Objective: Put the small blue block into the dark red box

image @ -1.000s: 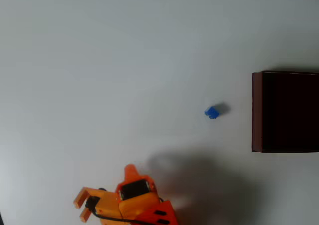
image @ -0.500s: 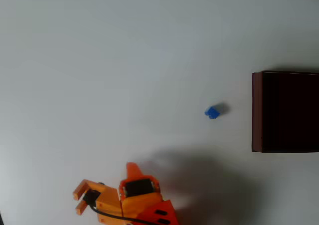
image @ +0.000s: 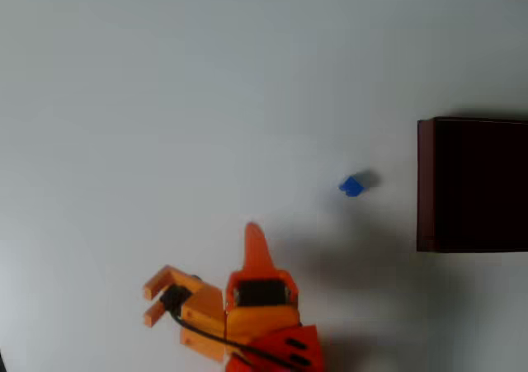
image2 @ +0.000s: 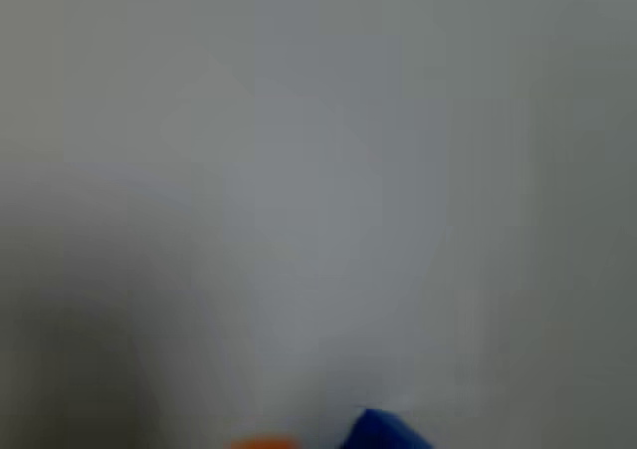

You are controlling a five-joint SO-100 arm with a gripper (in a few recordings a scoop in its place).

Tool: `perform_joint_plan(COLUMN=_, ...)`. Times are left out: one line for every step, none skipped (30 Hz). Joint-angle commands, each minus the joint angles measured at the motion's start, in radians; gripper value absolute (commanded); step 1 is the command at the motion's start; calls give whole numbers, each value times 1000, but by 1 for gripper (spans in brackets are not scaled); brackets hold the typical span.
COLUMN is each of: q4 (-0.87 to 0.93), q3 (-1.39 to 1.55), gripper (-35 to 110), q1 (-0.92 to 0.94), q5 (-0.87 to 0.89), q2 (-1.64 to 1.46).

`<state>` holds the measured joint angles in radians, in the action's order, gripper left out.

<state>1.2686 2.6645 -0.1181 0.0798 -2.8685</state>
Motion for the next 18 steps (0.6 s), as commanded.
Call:
perform_joint_plan(q4=18, q3=-209, gripper=22, q1=80, q5=-44, q2=176)
perform_joint_plan(q4=31, q3=-256, gripper=22, q1=101, q5=-60, q2=218)
perform_joint_plan(q4=46, q3=-299, gripper=23, q1=127, q5=-69, q2=259)
perform_joint_plan(q4=60, q3=-341, gripper=23, q1=149, q5=-83, q2=302)
perform_joint_plan(q4=71, q3=-380, gripper=23, q1=167, q5=-97, q2=347)
perform_joint_plan(q4=80, q3=-416, gripper=24, q1=183, q5=-107, q2=393)
perform_joint_plan(q4=84, q3=-448, gripper=24, q1=198, q5=-117, q2=437)
perform_joint_plan(q4=86, q3=-472, gripper=24, q1=213, q5=-126, q2=480)
perform_joint_plan(q4=87, q3=-492, gripper=24, q1=227, q5=-133, q2=520)
perform_joint_plan(q4=86, q3=-509, gripper=24, q1=241, q5=-135, q2=560)
perform_joint_plan(q4=81, q3=-525, gripper=25, q1=252, q5=-137, q2=597)
perform_joint_plan(q4=74, q3=-535, gripper=25, q1=262, q5=-140, q2=629)
perform_joint_plan(q4=66, q3=-545, gripper=25, q1=272, q5=-141, q2=658)
perform_joint_plan(q4=61, q3=-554, gripper=25, q1=281, q5=-141, q2=687)
perform_joint_plan(q4=54, q3=-561, gripper=25, q1=291, q5=-141, q2=715)
perform_joint_plan(q4=46, q3=-568, gripper=25, q1=301, q5=-141, q2=739)
perform_joint_plan(q4=41, q3=-575, gripper=25, q1=310, q5=-137, q2=764)
perform_joint_plan(q4=34, q3=-584, gripper=25, q1=319, q5=-133, q2=790)
